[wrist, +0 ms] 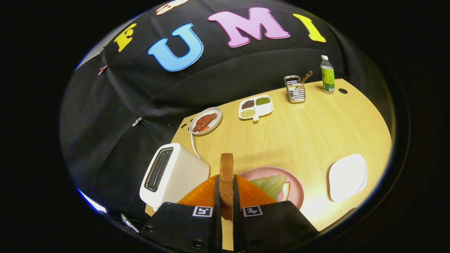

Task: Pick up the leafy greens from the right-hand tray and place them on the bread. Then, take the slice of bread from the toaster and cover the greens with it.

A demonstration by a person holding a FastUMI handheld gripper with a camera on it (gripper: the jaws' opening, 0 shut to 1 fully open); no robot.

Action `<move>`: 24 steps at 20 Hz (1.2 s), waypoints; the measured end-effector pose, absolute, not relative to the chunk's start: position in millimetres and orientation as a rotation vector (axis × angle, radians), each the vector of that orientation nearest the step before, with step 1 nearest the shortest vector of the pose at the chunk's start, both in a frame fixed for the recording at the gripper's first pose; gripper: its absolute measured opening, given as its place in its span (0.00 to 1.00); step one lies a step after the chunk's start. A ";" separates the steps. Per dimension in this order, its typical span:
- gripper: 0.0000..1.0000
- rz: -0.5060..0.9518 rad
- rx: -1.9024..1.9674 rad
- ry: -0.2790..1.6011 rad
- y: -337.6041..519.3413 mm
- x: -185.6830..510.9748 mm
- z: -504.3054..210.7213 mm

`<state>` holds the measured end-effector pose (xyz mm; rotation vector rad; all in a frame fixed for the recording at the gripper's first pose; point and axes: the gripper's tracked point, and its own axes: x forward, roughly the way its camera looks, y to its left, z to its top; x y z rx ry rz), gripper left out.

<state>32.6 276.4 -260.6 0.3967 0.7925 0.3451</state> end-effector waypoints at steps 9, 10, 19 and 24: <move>0.16 0.200 0.589 0.893 229.6 35.6 -327.6; 0.17 0.189 0.595 0.896 222.2 32.1 -330.0; 0.74 0.142 0.523 1.014 209.9 6.3 -372.3; 0.99 0.194 0.309 0.937 205.9 1.1 -352.7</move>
